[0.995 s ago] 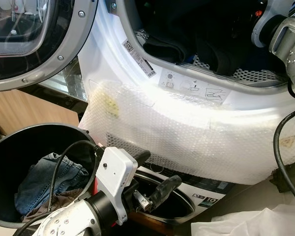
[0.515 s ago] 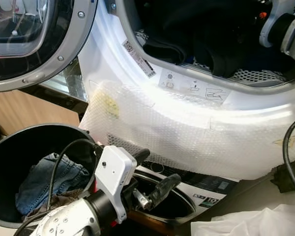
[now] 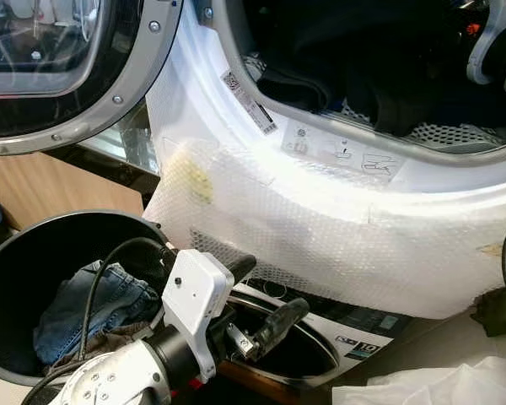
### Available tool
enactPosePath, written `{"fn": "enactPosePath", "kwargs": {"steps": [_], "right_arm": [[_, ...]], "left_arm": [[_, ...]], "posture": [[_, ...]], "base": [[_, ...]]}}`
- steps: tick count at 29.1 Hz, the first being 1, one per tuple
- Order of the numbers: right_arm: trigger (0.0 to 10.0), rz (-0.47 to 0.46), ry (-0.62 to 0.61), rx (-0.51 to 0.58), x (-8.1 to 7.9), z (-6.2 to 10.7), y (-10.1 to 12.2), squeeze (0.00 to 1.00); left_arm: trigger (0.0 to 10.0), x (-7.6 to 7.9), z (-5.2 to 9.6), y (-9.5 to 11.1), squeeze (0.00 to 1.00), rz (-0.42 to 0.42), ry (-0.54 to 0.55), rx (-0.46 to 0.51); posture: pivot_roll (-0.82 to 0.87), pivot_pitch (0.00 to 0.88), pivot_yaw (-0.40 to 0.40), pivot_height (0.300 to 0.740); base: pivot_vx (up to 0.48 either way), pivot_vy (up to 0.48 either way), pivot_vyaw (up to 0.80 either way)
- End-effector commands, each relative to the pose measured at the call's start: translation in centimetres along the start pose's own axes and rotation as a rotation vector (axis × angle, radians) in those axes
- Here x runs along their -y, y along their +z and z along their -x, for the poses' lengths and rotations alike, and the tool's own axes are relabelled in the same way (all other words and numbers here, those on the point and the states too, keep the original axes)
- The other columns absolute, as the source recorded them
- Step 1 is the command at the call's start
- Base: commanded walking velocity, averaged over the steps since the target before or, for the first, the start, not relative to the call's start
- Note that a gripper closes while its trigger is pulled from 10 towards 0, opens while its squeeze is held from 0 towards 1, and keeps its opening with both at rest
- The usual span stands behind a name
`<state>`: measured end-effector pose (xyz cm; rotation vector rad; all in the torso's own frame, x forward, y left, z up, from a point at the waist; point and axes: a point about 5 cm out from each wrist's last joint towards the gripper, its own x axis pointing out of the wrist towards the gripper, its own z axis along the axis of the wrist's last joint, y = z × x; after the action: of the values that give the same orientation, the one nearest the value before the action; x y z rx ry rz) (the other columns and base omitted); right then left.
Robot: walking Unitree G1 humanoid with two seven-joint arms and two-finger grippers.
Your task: Clothes washing
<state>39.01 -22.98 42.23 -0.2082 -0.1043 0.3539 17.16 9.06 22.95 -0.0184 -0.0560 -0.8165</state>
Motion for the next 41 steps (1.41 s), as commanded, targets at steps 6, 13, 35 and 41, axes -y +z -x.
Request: {"fn": "enactPosePath", "kwargs": {"steps": [6, 13, 35, 41], "right_arm": [[10.0, 0.091, 0.021, 0.039, 1.7, 2.1, 0.9, 1.00], [10.0, 0.442, 0.089, -0.002, 2.4, 4.0, 1.1, 1.00], [10.0, 0.404, 0.192, -0.018, 4.5, 8.7, -0.3, 0.00], [10.0, 0.290, -0.038, 0.003, 5.9, 8.9, 0.8, 0.00]], "left_arm": [[10.0, 0.3, 0.1, 0.0, 0.00, 0.007, -0.019, -0.007], [10.0, 0.1, 0.1, 0.0, 0.00, 0.007, -0.022, -0.011], [10.0, -0.1, 0.1, 0.1, 0.00, 0.003, -0.020, -0.011], [10.0, -0.1, 0.0, 0.2, 0.00, 0.002, -0.031, -0.008]], "posture": [[0.10, 0.112, -0.169, 0.740], [0.08, 0.124, -0.154, 0.740], [0.09, 0.111, -0.147, 0.740], [0.08, 0.108, -0.142, 0.740]], "base": [[0.000, 0.000, 0.00], [0.000, 0.000, 0.00], [0.000, 0.000, 0.00], [0.000, 0.000, 0.00]]}}
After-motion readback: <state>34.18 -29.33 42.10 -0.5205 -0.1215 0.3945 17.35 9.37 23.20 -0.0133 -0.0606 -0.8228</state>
